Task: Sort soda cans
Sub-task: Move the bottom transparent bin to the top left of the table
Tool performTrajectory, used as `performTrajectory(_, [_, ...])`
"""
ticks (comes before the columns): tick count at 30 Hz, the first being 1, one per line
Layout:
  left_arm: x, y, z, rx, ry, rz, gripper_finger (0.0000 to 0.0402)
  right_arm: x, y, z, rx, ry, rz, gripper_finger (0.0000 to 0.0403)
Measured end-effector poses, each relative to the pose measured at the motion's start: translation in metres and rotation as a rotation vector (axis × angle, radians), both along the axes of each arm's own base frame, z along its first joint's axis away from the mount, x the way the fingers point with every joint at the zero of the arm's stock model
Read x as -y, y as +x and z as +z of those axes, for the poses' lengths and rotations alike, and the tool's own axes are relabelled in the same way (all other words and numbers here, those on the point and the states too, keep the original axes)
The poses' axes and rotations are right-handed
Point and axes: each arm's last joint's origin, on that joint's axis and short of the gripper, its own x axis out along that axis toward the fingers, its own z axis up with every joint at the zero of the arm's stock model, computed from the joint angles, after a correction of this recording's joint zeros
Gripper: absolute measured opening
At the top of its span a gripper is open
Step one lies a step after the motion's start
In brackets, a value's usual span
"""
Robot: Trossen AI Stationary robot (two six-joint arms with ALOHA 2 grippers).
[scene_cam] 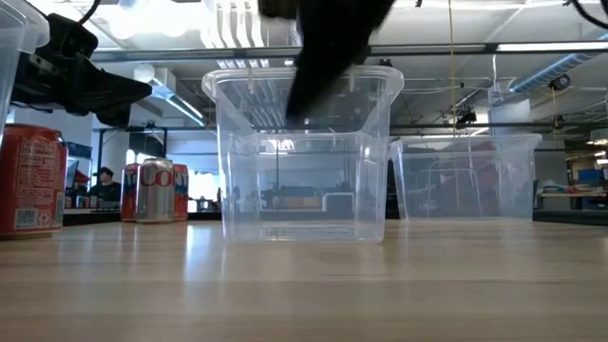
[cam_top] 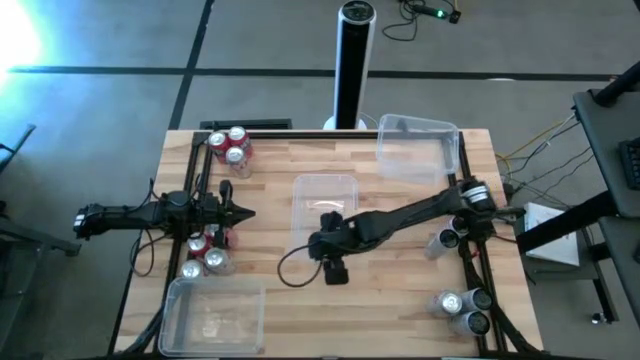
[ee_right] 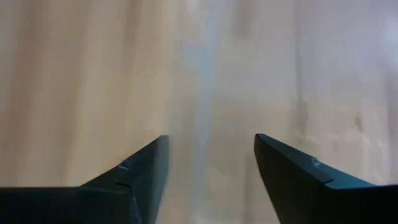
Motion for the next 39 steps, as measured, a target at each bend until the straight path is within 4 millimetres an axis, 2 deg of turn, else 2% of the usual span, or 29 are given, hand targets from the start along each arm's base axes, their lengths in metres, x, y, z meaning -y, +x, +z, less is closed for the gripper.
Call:
performTrajectory(3, [0.0, 0.0, 0.0, 0.0, 0.0, 0.0, 0.0, 0.007, 0.006, -0.011, -0.131, -0.072, -0.028, 0.0166])
performTrajectory(7, [0.0, 0.0, 0.0, 0.0, 0.0, 0.0, 0.0, 0.014, 0.013, -0.007, -0.246, -0.139, -0.033, 0.0085])
performTrajectory(10, [0.0, 0.0, 0.0, 0.0, 0.0, 0.001, 0.0, 0.02, 0.026, 0.011, -0.216, -0.111, -0.002, 0.0085])
performTrajectory(15, [0.0, 0.0, 0.0, -0.001, 0.0, 0.001, 0.0, 0.048, 0.036, 0.034, -0.192, -0.098, 0.013, 0.0085])
performTrajectory(21, [0.0, 0.0, 0.0, -0.002, 0.0, 0.001, 0.0, 0.091, 0.035, 0.048, -0.193, 0.001, 0.111, 0.0085])
performTrajectory(25, [0.0, 0.0, 0.0, -0.004, 0.0, 0.001, 0.0, 0.109, 0.028, 0.045, -0.247, 0.1, 0.161, 0.0085])
performTrajectory(28, [0.0, 0.0, 0.0, -0.003, 0.0, 0.001, 0.0, 0.11, 0.022, 0.045, -0.267, 0.132, 0.19, 0.0085])
performTrajectory(30, [0.0, 0.0, 0.0, -0.003, 0.0, 0.001, 0.0, 0.108, 0.017, 0.053, -0.253, 0.126, 0.218, 0.0085])
performTrajectory(33, [0.0, 0.0, 0.0, -0.003, 0.0, 0.001, 0.0, 0.104, 0.004, 0.076, -0.2, 0.126, 0.195, 0.0085])
performTrajectory(37, [0.0, 0.0, 0.0, -0.004, 0.0, 0.001, 0.0, 0.086, -0.019, 0.104, -0.055, 0.096, 0.226, 0.0085])
performTrajectory(39, [0.0, 0.0, 0.0, -0.006, 0.0, 0.001, 0.0, 0.074, -0.032, 0.106, -0.007, 0.1, 0.253, 0.0085])
